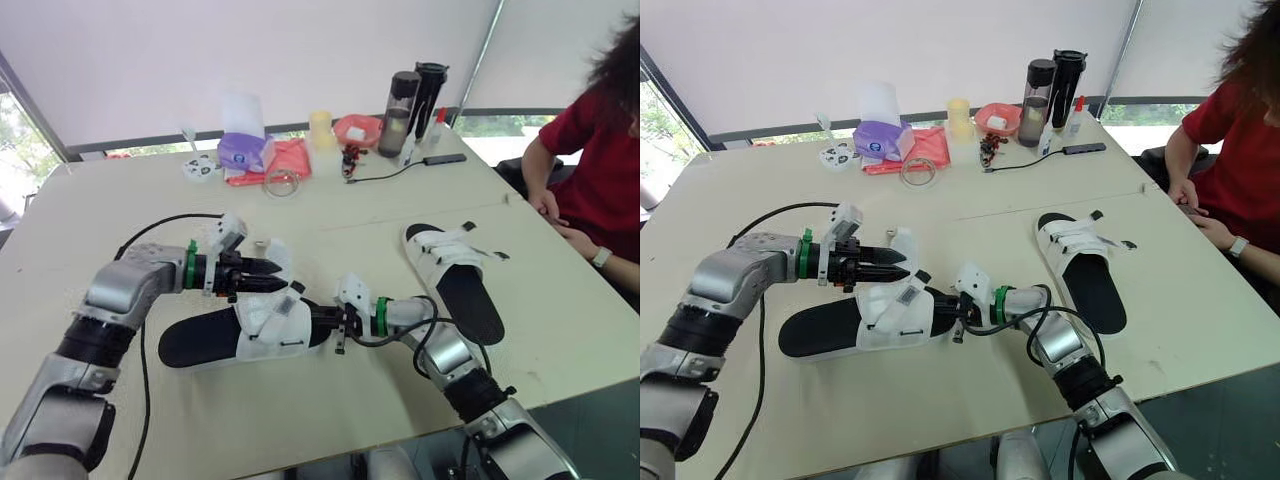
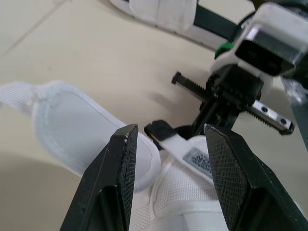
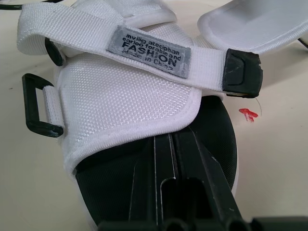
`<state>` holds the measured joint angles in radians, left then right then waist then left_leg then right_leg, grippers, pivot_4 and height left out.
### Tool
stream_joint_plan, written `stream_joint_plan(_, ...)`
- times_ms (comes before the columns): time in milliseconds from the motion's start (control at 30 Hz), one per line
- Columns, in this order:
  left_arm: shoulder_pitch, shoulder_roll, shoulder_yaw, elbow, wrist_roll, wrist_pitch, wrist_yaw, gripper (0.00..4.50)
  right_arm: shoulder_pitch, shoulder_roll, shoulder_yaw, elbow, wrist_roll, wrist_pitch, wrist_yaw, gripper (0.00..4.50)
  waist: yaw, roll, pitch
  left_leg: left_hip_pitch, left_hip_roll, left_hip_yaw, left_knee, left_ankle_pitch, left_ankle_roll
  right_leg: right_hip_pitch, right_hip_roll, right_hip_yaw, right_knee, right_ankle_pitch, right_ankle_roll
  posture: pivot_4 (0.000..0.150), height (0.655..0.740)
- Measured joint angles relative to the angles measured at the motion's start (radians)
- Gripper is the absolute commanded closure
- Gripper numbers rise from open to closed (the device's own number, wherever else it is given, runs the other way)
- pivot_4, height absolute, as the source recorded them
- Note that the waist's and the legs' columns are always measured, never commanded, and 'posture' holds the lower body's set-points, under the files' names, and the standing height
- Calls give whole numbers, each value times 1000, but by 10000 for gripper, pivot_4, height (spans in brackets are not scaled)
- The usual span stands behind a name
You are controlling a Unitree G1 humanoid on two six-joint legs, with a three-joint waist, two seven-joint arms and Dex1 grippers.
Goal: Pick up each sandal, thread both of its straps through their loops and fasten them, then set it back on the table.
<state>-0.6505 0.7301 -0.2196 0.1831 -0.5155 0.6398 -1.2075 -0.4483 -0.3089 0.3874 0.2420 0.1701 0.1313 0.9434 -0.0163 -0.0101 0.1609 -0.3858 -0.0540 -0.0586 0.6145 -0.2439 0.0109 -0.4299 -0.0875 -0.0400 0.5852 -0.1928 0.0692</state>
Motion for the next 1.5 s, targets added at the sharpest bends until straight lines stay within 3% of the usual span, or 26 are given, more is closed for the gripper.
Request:
stream_joint_plan(167, -33, -2, -36, 48, 42, 10, -97, 22600, 11, 0, -3, -1, 0, -1, -15, 45000, 2, 0, 0, 0, 0, -1, 1, 0, 0, 1, 0, -1, 0, 0, 0, 1500, 7400)
stream_joint_plan(267, -42, -2, -36, 49, 53, 12, -128, 13815, 13, 1, -4, -1, 0, -1, -22, 45000, 2, 0, 0, 0, 0, -1, 1, 0, 0, 1, 0, -1, 0, 0, 0, 1500, 7400)
stream_joint_plan(367, -43, -2, -49, 49, 87, 8, -154, 516, 16, 7, -6, -1, 0, -1, -27, 45000, 1, 0, 0, 1, 0, -1, 1, 0, 0, 1, 0, -1, 0, 0, 0, 1500, 7400)
stream_joint_plan(400, -47, -3, -59, 50, 99, 10, -158, 129, 17, 7, -6, -1, 0, -1, -28, 45000, 1, 0, 0, 1, 0, -1, 1, 0, 0, 1, 0, -1, 0, 0, 0, 1500, 7400)
stream_joint_plan(1433, -131, -152, -112, 152, 222, 72, -222, 129, 14, 17, -11, 2, -11, -4, -63, 45000, 4, 0, 0, 7, 0, -1, 1, 0, 0, 8, 0, -1, 2, 0, 1, 1500, 7400)
stream_joint_plan(1500, -134, -166, -107, 156, 218, 90, -222, 5414, 11, 20, -11, 8, -12, -6, -63, 45000, 3, 0, 0, 8, 0, -1, 1, 0, 0, 8, 0, -1, 2, 0, 1, 1500, 7400)
